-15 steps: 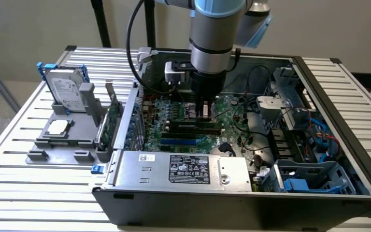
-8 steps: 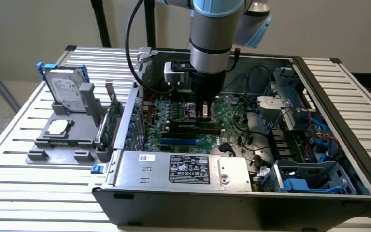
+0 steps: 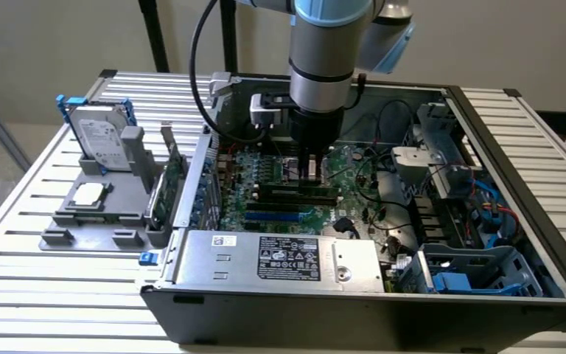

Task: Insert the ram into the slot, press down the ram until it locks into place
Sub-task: 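Insert the ram into the slot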

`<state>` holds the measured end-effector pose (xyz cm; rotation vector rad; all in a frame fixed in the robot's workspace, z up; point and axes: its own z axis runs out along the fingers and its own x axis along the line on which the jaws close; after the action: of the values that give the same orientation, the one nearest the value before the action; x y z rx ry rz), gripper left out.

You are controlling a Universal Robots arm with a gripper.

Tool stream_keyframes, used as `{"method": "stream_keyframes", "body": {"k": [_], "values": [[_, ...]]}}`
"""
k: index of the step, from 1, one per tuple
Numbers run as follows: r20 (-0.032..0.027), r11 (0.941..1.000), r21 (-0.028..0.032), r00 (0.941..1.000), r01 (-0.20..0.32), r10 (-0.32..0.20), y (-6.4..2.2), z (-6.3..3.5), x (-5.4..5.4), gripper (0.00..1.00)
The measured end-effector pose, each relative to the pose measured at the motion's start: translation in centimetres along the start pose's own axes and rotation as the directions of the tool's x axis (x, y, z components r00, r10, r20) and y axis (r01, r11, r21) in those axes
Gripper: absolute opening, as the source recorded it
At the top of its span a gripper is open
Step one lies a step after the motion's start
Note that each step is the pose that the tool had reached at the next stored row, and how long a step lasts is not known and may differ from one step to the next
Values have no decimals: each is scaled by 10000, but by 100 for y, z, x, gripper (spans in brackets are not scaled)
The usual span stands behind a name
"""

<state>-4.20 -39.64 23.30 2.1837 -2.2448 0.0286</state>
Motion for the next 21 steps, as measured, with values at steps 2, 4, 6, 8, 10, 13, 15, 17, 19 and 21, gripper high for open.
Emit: {"method": "stream_keyframes", "body": {"k": [2, 4, 6, 8, 10, 13, 15, 17, 19, 21], "values": [[-1, 10000, 2, 10000, -1, 1, 0, 0, 0, 13], [-2, 10000, 5, 10000, 0, 0, 1, 0, 0, 13], [-1, 10000, 9, 10000, -1, 1, 2, 2, 0, 13], [-1, 10000, 14, 10000, -1, 1, 4, 5, 0, 13], [0, 10000, 19, 10000, -1, 1, 6, 9, 0, 13], [0, 10000, 26, 10000, 0, 0, 8, 16, 0, 13], [1, 10000, 32, 10000, -1, 1, 10, 22, 0, 13], [-1, 10000, 36, 10000, -1, 1, 11, 26, 0, 13], [-2, 10000, 40, 10000, -1, 1, 12, 30, 0, 13], [0, 10000, 45, 10000, -2, 2, 13, 35, 0, 13]]}}
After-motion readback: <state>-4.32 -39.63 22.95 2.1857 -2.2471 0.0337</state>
